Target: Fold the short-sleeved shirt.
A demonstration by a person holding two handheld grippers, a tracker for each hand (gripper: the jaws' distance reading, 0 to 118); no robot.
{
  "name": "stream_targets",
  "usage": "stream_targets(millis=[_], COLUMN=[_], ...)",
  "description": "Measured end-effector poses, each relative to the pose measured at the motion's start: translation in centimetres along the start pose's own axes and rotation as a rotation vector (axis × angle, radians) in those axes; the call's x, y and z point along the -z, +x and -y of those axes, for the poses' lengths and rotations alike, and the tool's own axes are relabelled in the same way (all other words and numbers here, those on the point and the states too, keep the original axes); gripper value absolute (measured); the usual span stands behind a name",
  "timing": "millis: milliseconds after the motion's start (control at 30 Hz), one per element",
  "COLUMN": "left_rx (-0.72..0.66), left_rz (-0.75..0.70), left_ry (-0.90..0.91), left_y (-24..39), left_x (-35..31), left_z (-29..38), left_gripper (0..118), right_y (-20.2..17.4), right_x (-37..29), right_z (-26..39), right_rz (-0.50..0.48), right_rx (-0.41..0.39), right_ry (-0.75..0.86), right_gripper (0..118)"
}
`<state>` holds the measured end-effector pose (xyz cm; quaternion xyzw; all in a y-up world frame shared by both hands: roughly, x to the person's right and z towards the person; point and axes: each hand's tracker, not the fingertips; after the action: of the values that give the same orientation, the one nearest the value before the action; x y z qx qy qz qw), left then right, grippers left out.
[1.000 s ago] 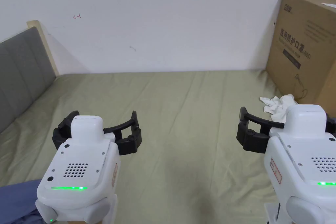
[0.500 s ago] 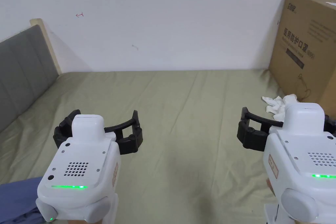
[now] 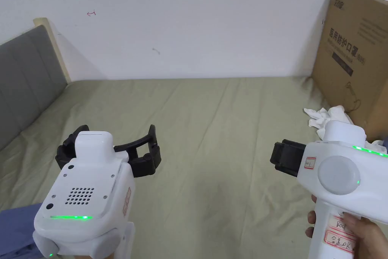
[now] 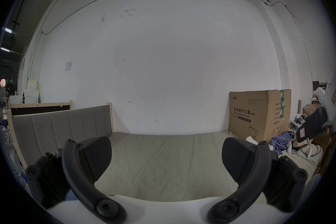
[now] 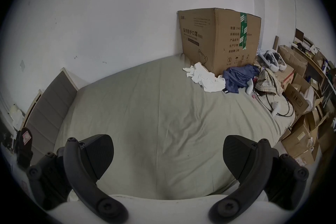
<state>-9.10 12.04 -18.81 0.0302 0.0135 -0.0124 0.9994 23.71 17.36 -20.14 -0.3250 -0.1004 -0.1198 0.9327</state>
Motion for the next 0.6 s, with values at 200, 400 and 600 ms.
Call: stream_targets(millis=[200,400,600], left_rx=[-0.011,-0.022,-0.014], left_rz=[-0.004,-0.001,-0.002], left_ry=[-0.003,0.007,0.012], left_y=[-0.22,-0.35,-0.41], left_x=[0.18,0.19,0.11], left_z=[0.13,-0.14,-0.31], left_gripper=[118,118,118], right_y=[0.1,-0.11,0.39], right_x=[0.29,0.3,0.11], right_z=[0.27,0.18,0.79], right_rz=[0.004,0.035,-0.028], right_rx=[-0.015,-0.02,-0.038], right_ry=[0.056,0.061,0.161], right_gripper=[118,118,118])
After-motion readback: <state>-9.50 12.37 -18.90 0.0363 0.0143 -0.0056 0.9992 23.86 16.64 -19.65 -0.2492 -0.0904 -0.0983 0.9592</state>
